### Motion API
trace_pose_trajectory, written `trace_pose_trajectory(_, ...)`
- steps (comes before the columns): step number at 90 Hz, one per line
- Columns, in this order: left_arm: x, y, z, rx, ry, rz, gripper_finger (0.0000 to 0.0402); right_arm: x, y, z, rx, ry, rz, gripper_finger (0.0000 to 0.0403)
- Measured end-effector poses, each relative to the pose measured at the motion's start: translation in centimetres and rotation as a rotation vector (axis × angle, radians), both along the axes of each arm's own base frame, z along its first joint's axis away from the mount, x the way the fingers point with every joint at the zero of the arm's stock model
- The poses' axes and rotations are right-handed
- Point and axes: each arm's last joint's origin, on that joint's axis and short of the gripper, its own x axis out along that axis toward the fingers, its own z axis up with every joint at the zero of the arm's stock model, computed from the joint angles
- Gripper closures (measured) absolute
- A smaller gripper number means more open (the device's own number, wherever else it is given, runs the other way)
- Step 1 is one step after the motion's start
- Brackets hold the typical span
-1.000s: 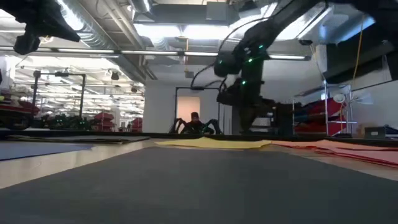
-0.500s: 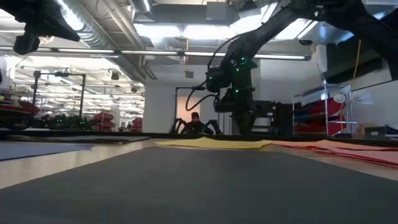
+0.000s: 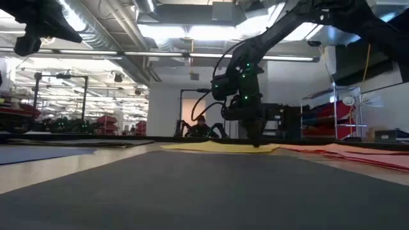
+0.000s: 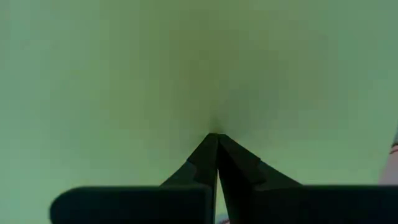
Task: Organize paper
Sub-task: Move the yellow colored paper on the top center of the table
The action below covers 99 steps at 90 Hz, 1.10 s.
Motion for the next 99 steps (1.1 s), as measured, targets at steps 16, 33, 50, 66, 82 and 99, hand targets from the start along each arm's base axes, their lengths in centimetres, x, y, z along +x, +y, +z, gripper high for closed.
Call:
trace_pose_trajectory(16,0.0,0.0,0.0,0.01,0.007,-0.004,0.0402,0.1,0.2,-0.1,-0.029,0.024,0.161,0.0403)
trace_pose_trajectory(33,-0.1,0.0,-0.2,0.009,0.03,-0.003,0.0402,0.2,0.0,-0.2,-0.041,0.017,0.234,0.0403)
trace_pose_trajectory(50,-0.1,0.0,-0.3,0.011,0.036,-0.004,0.0402,0.3,-0.1,-0.2,-0.047,0.007,0.234,0.0403)
trace_pose_trajectory(66,-0.2,0.0,-0.3,0.016,0.049,-0.006,0.0402,0.5,-0.2,-0.1,-0.053,-0.005,0.218,0.0403)
trace_pose_trajectory(82,-0.2,0.0,-0.5,0.016,0.063,-0.007,0.0402,1.2,-0.5,0.5,-0.046,-0.066,0.204,0.0403)
trace_pose_trajectory(99,-0.2,0.0,-0.4,0.016,0.062,-0.007,0.0402,2.1,-1.0,2.2,-0.078,-0.114,0.173,0.0403)
